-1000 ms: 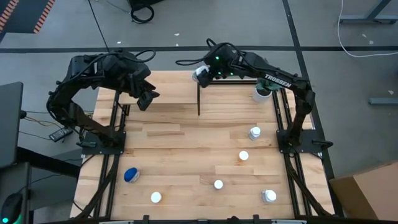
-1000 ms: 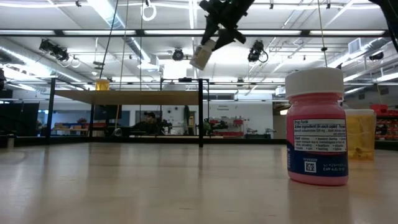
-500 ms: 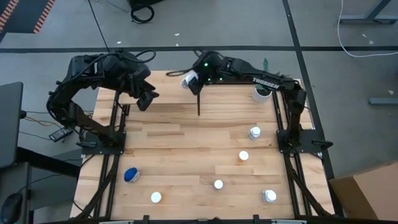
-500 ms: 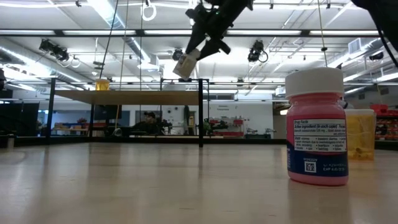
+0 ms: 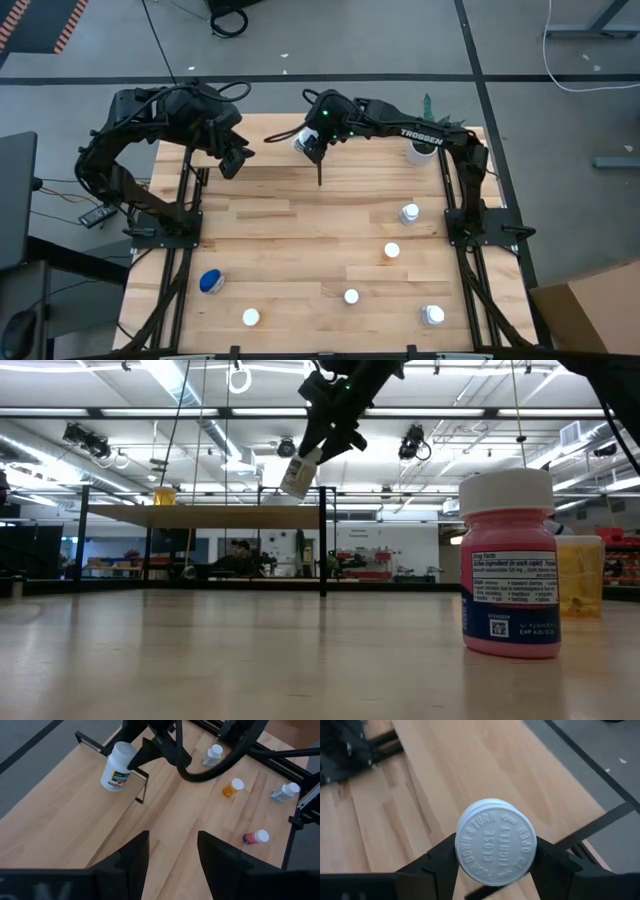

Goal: Pick and place medicine bottles onto shelf by color
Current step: Put the white pill bottle on the shelf

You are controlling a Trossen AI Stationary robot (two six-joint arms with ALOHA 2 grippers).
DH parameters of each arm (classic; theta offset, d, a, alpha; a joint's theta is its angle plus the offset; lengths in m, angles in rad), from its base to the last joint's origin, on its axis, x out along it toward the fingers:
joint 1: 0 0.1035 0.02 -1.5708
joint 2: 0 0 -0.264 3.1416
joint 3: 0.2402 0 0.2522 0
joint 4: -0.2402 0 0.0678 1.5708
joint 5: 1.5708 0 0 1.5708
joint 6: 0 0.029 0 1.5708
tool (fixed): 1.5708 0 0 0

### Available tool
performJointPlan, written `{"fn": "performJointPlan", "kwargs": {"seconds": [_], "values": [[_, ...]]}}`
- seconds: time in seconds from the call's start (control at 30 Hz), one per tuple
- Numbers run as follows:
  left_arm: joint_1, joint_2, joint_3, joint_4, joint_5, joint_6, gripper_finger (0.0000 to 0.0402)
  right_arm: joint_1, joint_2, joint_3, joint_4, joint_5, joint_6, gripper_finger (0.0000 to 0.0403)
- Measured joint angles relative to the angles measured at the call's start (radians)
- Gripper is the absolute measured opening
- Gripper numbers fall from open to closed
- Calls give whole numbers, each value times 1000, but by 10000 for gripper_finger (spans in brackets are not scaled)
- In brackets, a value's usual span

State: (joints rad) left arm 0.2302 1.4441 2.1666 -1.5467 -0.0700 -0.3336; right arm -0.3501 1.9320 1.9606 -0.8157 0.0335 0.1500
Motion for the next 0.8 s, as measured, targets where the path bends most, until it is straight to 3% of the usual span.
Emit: {"fn": "performJointPlan", "kwargs": {"seconds": [0.4, 0.5, 0.63, 0.8], "values": [[0, 3, 0, 1, -23, -3, 176, 6, 0, 0, -19, -9, -65, 214], [0, 7, 0, 2, -87, 6, 178, 7, 0, 0, -19, -9, -71, 214], [16, 39, 0, 12, -256, 33, 175, 7, 0, 0, -19, -9, -67, 214], [56, 109, 0, 27, -256, 123, 174, 7, 0, 0, -17, -9, -65, 214]]}}
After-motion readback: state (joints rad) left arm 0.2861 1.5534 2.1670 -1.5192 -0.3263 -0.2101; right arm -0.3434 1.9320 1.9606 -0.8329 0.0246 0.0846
